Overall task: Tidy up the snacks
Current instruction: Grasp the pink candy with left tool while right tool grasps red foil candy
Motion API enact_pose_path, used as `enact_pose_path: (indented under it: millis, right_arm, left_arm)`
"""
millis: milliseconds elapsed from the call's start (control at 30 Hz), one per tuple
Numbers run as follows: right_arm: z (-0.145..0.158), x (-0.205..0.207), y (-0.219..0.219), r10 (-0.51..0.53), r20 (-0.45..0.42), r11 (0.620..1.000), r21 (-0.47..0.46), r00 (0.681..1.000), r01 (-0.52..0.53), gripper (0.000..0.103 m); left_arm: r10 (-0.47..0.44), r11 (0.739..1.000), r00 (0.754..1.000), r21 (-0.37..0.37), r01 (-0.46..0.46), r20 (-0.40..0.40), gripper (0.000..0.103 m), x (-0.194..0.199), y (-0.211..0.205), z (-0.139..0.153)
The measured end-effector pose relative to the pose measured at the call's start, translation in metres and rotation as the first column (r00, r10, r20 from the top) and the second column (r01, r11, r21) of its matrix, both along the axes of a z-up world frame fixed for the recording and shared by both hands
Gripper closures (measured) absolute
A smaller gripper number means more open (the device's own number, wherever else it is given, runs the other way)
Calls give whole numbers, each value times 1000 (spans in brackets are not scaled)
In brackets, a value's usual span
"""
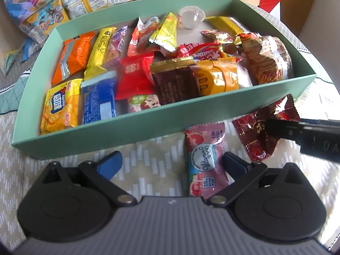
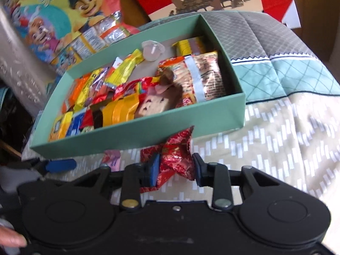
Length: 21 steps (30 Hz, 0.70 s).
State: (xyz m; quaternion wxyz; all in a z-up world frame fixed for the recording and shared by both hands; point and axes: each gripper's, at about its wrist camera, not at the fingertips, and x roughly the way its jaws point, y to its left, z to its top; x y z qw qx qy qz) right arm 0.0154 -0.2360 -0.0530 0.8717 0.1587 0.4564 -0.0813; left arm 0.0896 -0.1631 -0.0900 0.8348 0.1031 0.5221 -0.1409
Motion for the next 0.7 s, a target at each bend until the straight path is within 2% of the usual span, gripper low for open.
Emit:
enact_pose_path:
  millis: [100,200,333,433,500,567,700]
  right_arm:
    - [0,-2,4,17,4,1000,-22,1000,-17,70]
    - [0,0,6,21,3,999,-31,1000,-21,67]
    - [-1,1,12,26,7,998,-56,1000,-26,64]
    - [-2,0,21,52,2,993,-109,999,-52,65]
    - [1,-1,21,55,-1,995,-80,998,-55,73]
    - [4,-4,19,56,1,997,-44,998,-56,74]
    - [15,-15,14,57,19,998,-38,998,-57,74]
  left_arm:
    - [-19,1000,1000,-2,19,8,5,-5,1,1]
    - [-39,999,999,-9,39,14,17,-11,1,4]
    - [-82,996,996,-23,83,19,41,-17,-4,9]
    - [-128,991,991,-32,129,26,72,-23,-11,14]
    - [-126,992,992,-28,127,23,73,-26,-13,15]
    - [-121,991,993,-54,121,4,73,-28,-10,18]
    - [-150,985,989,-88,149,-6,73,-37,-8,27]
